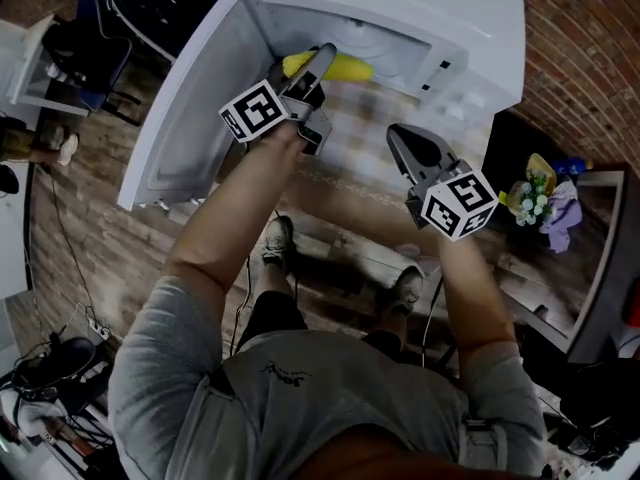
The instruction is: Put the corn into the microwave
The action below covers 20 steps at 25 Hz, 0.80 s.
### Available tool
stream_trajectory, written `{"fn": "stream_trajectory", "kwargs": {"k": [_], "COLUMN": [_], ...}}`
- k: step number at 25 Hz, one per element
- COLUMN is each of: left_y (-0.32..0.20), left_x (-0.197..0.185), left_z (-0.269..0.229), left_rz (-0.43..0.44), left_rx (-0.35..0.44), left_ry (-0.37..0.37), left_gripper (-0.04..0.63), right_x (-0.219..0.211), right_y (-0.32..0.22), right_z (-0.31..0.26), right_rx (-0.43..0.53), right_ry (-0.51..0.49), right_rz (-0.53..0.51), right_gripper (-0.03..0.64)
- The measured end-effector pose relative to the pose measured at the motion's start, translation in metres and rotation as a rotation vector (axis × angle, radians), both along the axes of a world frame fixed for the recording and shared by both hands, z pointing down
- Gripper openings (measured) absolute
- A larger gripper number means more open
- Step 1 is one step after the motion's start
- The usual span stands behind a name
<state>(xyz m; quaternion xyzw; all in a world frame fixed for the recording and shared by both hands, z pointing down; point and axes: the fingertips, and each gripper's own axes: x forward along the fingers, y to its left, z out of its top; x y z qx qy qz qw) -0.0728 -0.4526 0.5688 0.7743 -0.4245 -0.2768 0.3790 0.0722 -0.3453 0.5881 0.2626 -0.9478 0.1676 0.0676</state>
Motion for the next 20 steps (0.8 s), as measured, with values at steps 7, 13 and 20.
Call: {"fn": "stream_trajectory", "kwargs": {"k": [7, 13, 20], "left_y": [-0.052, -0.086, -0.101], "left_x": [-0.003, -0.005, 0.001], "left_z": [0.004, 0.019, 0.024], "left_rz": [-0.023, -0.043, -0.016], "left_rx": [-0.005, -0.074, -0.119], "left_ry": [-0.094, -0.173, -0.222], "left_gripper": [0.266, 0.267, 0.266], "right_x": [-0.029, -0.035, -0.030], "right_y": [-0.011, -0.013, -0.011], "right_z": [0.004, 0.009, 0.005], "right_rx": [0.019, 0.001, -0.003], "right_ry": [-0.017, -0.024, -0.038], "right_rz": [-0.030, -0.030, -0.027], "right_gripper": [0.018, 0.018, 0.018]}}
